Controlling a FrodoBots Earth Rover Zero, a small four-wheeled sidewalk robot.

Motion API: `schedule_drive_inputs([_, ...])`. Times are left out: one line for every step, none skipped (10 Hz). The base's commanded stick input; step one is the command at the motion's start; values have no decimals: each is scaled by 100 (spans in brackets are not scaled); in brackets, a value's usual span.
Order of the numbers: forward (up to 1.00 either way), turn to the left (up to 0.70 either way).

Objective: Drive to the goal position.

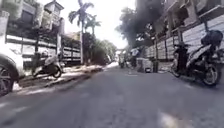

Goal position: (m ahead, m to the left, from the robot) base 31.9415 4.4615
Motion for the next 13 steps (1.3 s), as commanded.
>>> schedule_drive_inputs([100, 0])
schedule_drive_inputs([100, -1])
schedule_drive_inputs([100, -2])
schedule_drive_inputs([100, -1])
schedule_drive_inputs([100, 0])
schedule_drive_inputs([100, 0])
schedule_drive_inputs([100, 0])
schedule_drive_inputs([100, 0])
schedule_drive_inputs([100, -2])
schedule_drive_inputs([100, -19])
schedule_drive_inputs([100, -38])
schedule_drive_inputs([100, -40])
schedule_drive_inputs([100, -27])
